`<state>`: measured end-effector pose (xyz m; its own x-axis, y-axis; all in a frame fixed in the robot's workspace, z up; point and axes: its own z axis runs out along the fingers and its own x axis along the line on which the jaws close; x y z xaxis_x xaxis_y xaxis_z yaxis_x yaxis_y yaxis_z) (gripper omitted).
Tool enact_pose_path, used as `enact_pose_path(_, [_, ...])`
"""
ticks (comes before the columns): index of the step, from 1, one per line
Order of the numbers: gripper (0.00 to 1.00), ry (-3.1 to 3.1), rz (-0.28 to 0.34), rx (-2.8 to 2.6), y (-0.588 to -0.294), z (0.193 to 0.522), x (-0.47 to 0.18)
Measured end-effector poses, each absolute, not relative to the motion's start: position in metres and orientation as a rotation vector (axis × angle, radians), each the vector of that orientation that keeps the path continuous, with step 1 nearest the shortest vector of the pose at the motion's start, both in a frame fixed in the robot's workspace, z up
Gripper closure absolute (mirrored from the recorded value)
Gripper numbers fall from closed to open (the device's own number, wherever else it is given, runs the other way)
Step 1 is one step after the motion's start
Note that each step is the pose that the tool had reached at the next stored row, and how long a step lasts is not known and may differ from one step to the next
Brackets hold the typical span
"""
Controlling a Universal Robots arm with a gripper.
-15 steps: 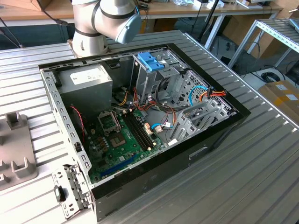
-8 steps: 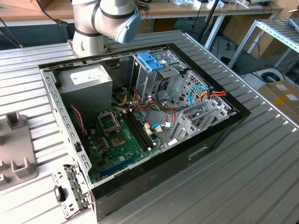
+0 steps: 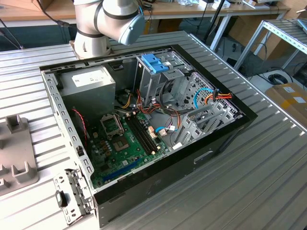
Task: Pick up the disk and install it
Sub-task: 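Pick up the disk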
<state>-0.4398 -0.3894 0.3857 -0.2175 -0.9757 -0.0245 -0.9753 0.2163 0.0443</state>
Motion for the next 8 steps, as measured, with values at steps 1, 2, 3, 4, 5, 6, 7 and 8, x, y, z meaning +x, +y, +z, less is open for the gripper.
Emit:
enact_pose_path(1, [0.44, -2.443, -0.078, 1.960, -0.3894, 0.3855, -0.4398])
enact_pose_path(2, [0.44, -2.443, -0.078, 1.960, -0.3894, 0.3853, -0.4398])
enact_pose_path(3, [0.44, -2.443, -0.078, 1.960, -0.3894, 0.3851, -0.4398])
enact_pose_path(4, [0.44, -2.443, -0.078, 1.960, -0.3894, 0.3849, -0.4398])
enact_pose_path(5, [0.44, -2.443, -0.078, 1.960, -0.3894, 0.3848, -0.4398])
enact_pose_path(6, [0.44, -2.443, -0.078, 1.960, -0.3894, 0.3845, -0.4398])
enact_pose_path(7, [0.44, -2.443, -0.078, 1.960, -0.3894, 0.3843, -0.4398])
enact_pose_path(8, [0.44, -2.443, -0.078, 1.960, -0.3894, 0.3841, -0.4398])
